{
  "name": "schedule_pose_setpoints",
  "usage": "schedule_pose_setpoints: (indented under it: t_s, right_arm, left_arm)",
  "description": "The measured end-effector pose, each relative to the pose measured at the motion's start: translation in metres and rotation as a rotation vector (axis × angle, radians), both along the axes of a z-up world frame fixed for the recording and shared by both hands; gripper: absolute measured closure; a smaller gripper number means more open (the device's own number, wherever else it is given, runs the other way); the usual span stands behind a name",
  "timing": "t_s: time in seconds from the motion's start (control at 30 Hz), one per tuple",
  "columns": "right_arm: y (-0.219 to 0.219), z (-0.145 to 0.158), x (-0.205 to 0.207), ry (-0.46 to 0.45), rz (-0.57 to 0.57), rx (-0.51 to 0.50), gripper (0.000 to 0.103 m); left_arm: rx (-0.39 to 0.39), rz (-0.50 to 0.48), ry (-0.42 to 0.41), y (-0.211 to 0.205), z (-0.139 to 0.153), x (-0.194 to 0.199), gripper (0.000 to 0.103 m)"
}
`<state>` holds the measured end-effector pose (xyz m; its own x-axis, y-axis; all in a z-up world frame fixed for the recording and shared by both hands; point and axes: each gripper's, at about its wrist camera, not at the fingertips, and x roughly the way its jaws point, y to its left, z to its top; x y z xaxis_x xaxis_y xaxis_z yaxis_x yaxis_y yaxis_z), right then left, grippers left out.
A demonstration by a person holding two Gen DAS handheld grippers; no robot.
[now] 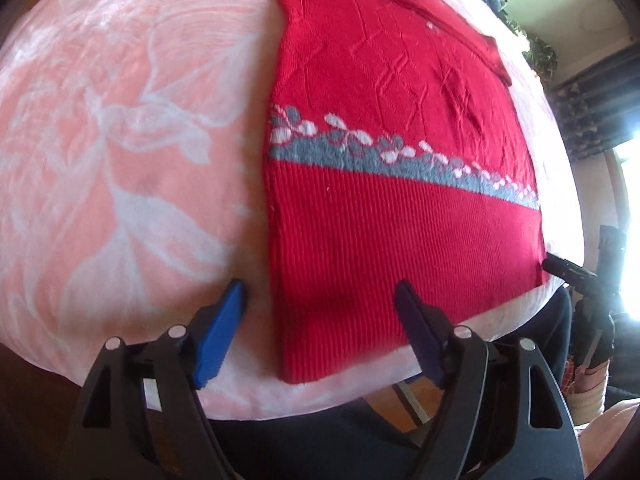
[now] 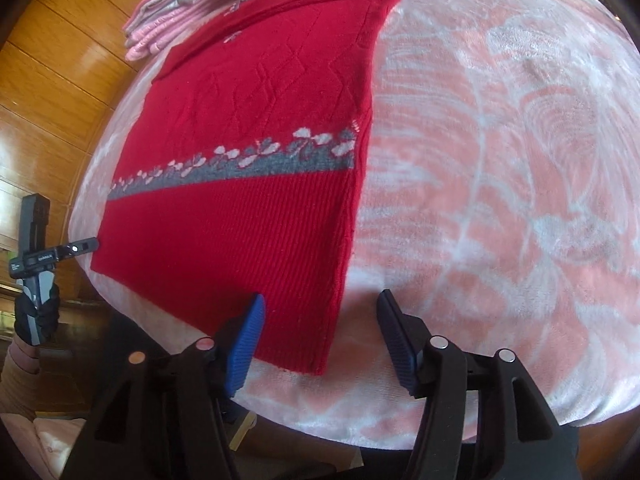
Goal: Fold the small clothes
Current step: 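Close both tools on the sweater hem, then fold the hem up toward the collar with both tools and release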
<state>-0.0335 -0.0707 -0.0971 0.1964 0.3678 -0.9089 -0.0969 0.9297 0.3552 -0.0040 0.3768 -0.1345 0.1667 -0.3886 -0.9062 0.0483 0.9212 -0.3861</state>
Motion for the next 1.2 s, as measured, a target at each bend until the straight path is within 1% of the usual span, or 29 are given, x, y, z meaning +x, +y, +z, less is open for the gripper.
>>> schedule_pose_setpoints:
  t_s: [0.03, 0.1, 0.2, 0.23, 0.37, 0.47, 0.57, 0.63, 0.67, 0.7, 0.73, 0.77, 0.8, 0.87, 0.93, 1.03, 1.07, 1.17, 1.2]
  right_arm:
    - [0.002, -0.002, -0.001, -0.002, 0.003, 0.002, 0.043]
    - [0.005, -0.002, -0.002, -0.009, 0.010, 0.004, 0.043]
    - [0.005, -0.003, -0.001, 0.001, 0.015, 0.071, 0.043]
    - [0.006, -0.003, -0.001, 0.004, 0.019, 0.068, 0.043]
    - [0.006, -0.003, 0.001, 0.017, 0.029, 0.059, 0.044]
    - [0.005, -0.004, 0.002, 0.022, 0.022, 0.079, 0.046]
    - [0.008, -0.008, 0.005, 0.019, 0.020, 0.079, 0.049]
    - [0.010, -0.008, 0.006, 0.011, 0.030, 0.079, 0.061]
    - [0.012, -0.008, 0.006, 0.004, 0.040, 0.067, 0.064]
    - [0.013, -0.008, 0.006, 0.000, 0.048, 0.047, 0.072]
    - [0.015, -0.008, 0.006, -0.007, 0.060, 0.034, 0.078]
    - [0.015, -0.007, 0.006, -0.009, 0.065, 0.043, 0.082]
    - [0.015, -0.006, 0.006, -0.009, 0.069, 0.066, 0.090]
    - [0.015, -0.001, 0.006, -0.010, 0.071, 0.105, 0.092]
    - [0.012, 0.004, 0.006, -0.012, 0.065, 0.160, 0.093]
    - [0.004, 0.013, 0.009, -0.013, 0.036, 0.265, 0.094]
    - [0.000, 0.018, 0.012, -0.018, 0.025, 0.302, 0.095]
    - [-0.010, 0.035, 0.022, -0.045, -0.005, 0.404, 0.097]
    - [-0.013, 0.041, 0.026, -0.060, -0.013, 0.418, 0.097]
  left_arm:
    - [-0.003, 0.004, -0.002, 0.000, 0.000, -0.001, 0.028]
    - [-0.039, 0.024, 0.010, -0.001, 0.000, 0.000, 0.028]
    - [-0.113, 0.035, 0.026, -0.002, -0.001, -0.002, 0.028]
    - [-0.121, 0.035, 0.033, -0.003, -0.002, -0.002, 0.028]
    - [-0.085, 0.010, 0.031, -0.007, -0.004, -0.003, 0.028]
    - [-0.096, 0.008, 0.024, -0.004, -0.005, -0.005, 0.028]
    - [-0.111, 0.032, 0.022, -0.005, -0.006, -0.003, 0.029]
    - [-0.087, 0.030, 0.018, -0.006, -0.005, -0.003, 0.037]
    - [-0.053, 0.035, 0.020, -0.007, -0.004, -0.003, 0.049]
    - [-0.017, 0.042, 0.026, -0.006, -0.004, -0.003, 0.061]
    - [0.001, 0.049, 0.029, -0.004, -0.003, -0.002, 0.065]
    - [-0.005, 0.063, 0.034, -0.001, -0.002, -0.003, 0.078]
    - [-0.031, 0.074, 0.043, 0.003, -0.003, -0.002, 0.095]
    - [-0.131, 0.096, 0.077, 0.007, -0.004, -0.002, 0.097]
    - [-0.169, 0.100, 0.072, 0.006, -0.001, -0.002, 0.097]
    - [-0.259, 0.116, 0.031, 0.006, 0.016, 0.000, 0.097]
    - [-0.292, 0.128, 0.003, 0.007, 0.027, 0.002, 0.097]
    - [-0.352, 0.149, -0.056, 0.012, 0.052, 0.012, 0.097]
    - [-0.368, 0.154, -0.078, 0.014, 0.060, 0.017, 0.097]
